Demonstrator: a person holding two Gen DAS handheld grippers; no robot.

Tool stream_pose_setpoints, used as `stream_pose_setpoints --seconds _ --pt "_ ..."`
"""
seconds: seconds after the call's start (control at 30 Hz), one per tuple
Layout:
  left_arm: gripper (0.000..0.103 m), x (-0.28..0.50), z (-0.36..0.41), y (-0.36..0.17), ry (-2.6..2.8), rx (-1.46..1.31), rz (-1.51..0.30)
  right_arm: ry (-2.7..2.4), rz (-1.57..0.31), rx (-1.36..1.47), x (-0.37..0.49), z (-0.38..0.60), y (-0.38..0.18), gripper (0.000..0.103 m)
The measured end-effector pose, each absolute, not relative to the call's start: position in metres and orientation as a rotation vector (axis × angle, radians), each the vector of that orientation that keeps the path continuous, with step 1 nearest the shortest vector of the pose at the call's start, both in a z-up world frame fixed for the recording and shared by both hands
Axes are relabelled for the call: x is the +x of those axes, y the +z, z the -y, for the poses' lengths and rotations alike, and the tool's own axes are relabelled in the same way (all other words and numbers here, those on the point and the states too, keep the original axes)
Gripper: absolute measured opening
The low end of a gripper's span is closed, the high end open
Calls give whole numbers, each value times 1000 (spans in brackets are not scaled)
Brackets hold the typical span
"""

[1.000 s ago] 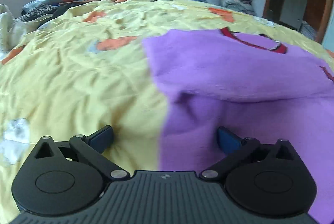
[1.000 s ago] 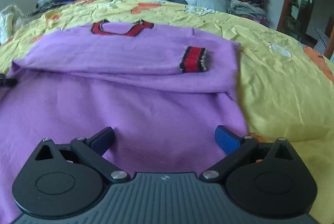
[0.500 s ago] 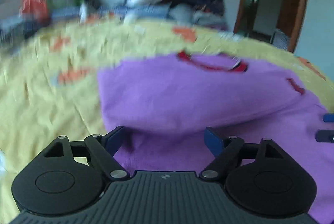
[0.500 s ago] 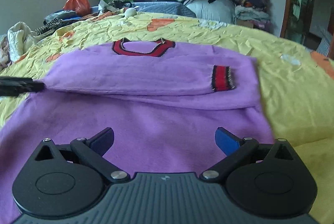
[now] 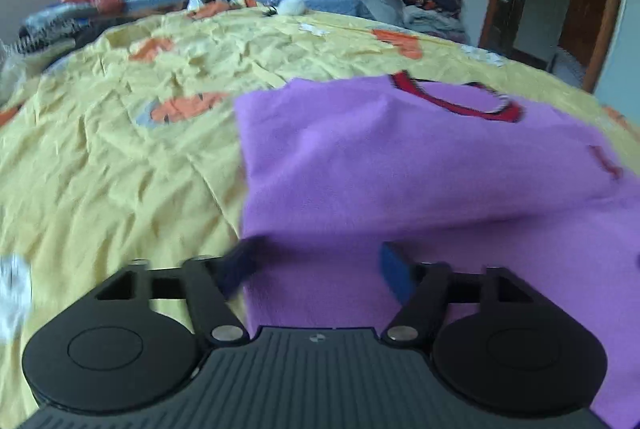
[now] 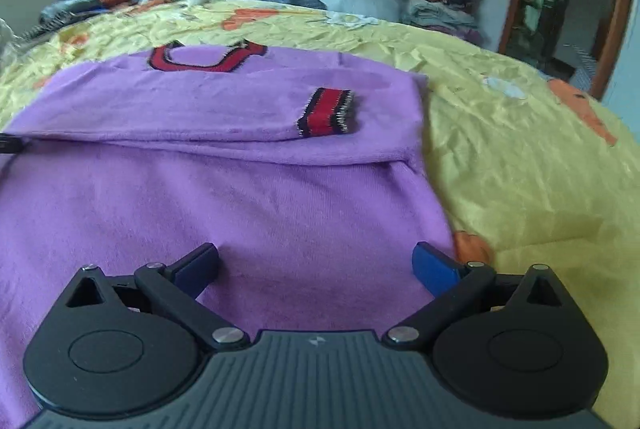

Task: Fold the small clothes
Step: 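Move both tools back above the folded purple sweater, then move both tools to the red hem band and close on it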

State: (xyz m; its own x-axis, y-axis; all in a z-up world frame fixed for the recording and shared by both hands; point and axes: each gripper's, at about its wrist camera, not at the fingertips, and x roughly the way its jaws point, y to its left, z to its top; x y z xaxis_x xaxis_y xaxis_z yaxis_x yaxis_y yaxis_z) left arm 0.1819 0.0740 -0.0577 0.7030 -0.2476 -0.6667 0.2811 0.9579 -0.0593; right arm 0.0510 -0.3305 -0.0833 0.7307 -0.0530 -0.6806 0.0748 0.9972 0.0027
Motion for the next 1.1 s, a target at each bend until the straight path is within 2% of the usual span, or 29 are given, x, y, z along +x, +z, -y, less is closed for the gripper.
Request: stream_pose_setpoints --seconds 0.03,0.07,0.17,0.23,0.4,0.5,0.6,0.7,0.9,1.1 --pt "101 167 -77 -57 -298 40 -714 -38 -724 47 36 327 -80 103" --pt "102 155 -77 -55 -319 49 -698 15 -715 73 24 323 -78 103" --pt "102 117 -68 -68 -373 128 -757 97 -765 42 -1 309 -86 103" --pt "103 89 -65 -78 -374 197 -724 100 -758 -6 -25 311 -90 103" --pt "103 54 -91 -77 -337 156 -773 92 -777 4 -73 333 -90 103" --pt "103 48 -103 -67 -319 128 -849 80 -834 -7 -77 331 -82 103" --pt "103 42 -102 -59 -338 94 -822 78 -838 18 -75 317 -76 103" --pt "103 28 -90 -70 -346 140 -873 119 -865 -7 -82 297 -80 103" --pt "103 -38 -115 -76 -333 152 -831 99 -781 -17 -150 311 -90 103" --pt "103 -81 -138 -72 -349 149 -855 118 -793 6 -200 327 -88 103"
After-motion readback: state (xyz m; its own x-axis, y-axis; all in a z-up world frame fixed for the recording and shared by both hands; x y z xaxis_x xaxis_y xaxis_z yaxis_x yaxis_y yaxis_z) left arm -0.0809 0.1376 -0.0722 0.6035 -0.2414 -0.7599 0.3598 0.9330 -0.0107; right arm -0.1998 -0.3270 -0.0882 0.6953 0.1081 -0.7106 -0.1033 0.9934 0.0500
